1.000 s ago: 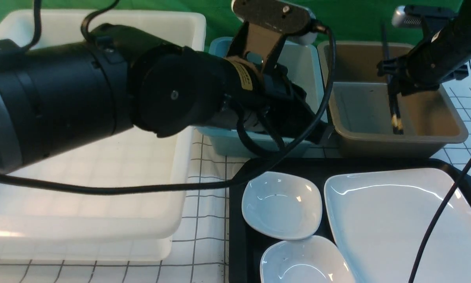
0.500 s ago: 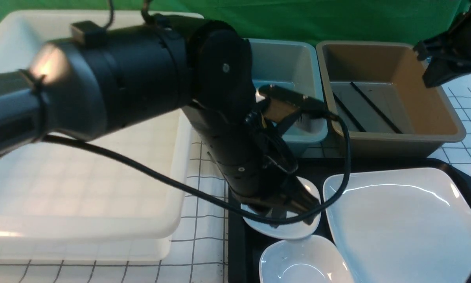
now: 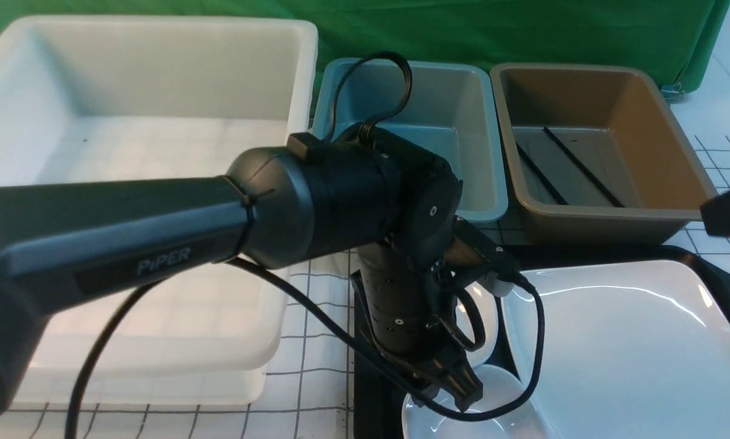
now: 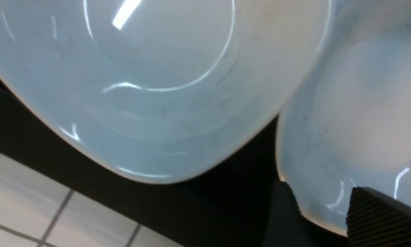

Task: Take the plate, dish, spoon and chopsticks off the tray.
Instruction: Use the left arm to grab a small plate from the dinner plate

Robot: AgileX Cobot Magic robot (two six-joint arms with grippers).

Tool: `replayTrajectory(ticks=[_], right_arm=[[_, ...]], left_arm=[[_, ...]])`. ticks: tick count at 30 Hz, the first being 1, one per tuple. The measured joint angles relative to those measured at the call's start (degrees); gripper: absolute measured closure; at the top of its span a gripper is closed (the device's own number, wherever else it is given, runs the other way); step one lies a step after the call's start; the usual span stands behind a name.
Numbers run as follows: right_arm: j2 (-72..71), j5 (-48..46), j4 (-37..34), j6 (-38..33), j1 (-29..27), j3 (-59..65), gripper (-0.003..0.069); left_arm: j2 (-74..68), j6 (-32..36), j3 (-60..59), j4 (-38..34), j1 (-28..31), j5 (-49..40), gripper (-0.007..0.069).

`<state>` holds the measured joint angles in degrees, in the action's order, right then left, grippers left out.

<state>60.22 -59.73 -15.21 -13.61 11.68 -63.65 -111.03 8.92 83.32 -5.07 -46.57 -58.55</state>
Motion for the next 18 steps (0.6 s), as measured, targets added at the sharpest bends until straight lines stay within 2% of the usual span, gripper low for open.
replayTrajectory(ticks=[3, 6, 14, 18], right_arm=[[-4.52, 0.08, 0.00, 0.05, 0.00, 2.27, 0.0652], [-7.39, 0.08, 0.00, 0.06, 0.00, 2.73, 0.0652], [-10.26, -6.80, -0.41, -1.86, 0.00, 2.73, 0.0650], [-10.58, -8.48, -0.63, -3.82, 0.00, 2.73, 0.0650]], left_arm=[[-1.10, 0.00, 0.00, -0.41, 0.00, 1.34, 0.0216], [-2.10, 0.02, 0.00, -1.60, 0.00, 1.81, 0.0178], [-5.71, 0.02, 0.00, -2.34, 0.00, 2.96, 0.0162], [-6.36, 0.02, 0.00, -2.80, 0.00, 3.56, 0.0192]])
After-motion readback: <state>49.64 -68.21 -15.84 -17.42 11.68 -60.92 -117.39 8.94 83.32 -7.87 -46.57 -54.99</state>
